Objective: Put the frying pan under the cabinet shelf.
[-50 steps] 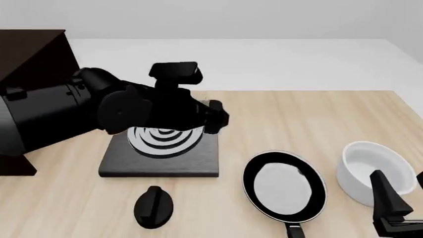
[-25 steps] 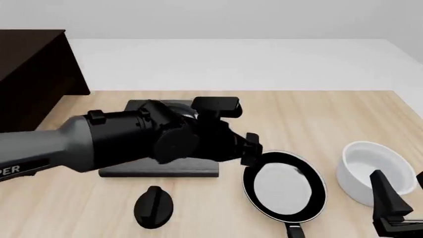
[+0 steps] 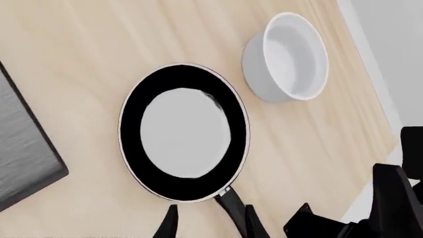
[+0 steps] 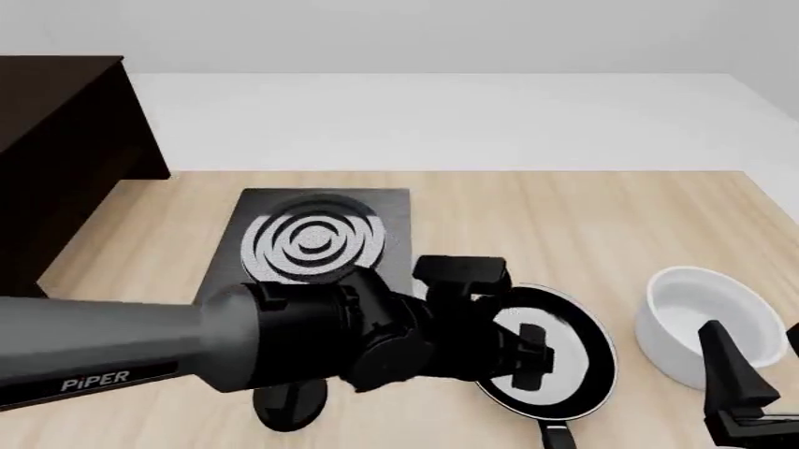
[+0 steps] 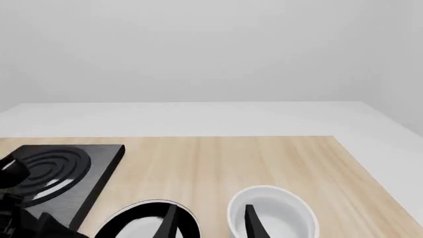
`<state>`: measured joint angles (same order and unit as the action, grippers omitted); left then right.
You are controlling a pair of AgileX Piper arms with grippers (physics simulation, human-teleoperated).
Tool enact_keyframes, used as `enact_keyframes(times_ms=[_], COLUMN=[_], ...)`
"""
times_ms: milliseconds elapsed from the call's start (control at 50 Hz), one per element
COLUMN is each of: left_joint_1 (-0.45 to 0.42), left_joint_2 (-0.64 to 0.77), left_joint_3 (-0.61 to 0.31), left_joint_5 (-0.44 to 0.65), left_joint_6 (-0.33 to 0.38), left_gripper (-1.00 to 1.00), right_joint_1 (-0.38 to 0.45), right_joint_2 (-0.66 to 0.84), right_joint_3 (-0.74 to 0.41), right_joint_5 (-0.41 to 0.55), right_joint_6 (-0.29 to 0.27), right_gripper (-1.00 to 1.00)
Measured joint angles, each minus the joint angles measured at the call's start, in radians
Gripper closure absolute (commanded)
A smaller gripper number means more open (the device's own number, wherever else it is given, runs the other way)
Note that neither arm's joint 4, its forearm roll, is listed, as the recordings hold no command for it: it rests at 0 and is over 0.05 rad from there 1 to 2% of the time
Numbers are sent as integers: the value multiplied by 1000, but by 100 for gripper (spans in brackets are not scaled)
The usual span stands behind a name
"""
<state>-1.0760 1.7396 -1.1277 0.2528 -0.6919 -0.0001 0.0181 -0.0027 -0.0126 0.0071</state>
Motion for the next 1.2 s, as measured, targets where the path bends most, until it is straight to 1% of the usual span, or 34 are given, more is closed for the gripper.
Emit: enact_keyframes(times_ms=[240,540,960,1200], left_joint_1=[-69,-125,-175,-194], left_joint_2=[41,92,148,171], left_joint_3=[27,74,137,166], left_joint_5=[-74,-186,-328,-394], left_joint_6=[-85,-180,-277,-313], left_gripper=[-100,-100,-100,-100], right_joint_1=[0,0,0,0], right_joint_2=[-2,1,11,12], right_joint_3=[0,1,1,1], right_joint_5=[2,-2,-12,-13], right_joint_6=[0,0,0,0], right_gripper=[-100,-100,-100,-100])
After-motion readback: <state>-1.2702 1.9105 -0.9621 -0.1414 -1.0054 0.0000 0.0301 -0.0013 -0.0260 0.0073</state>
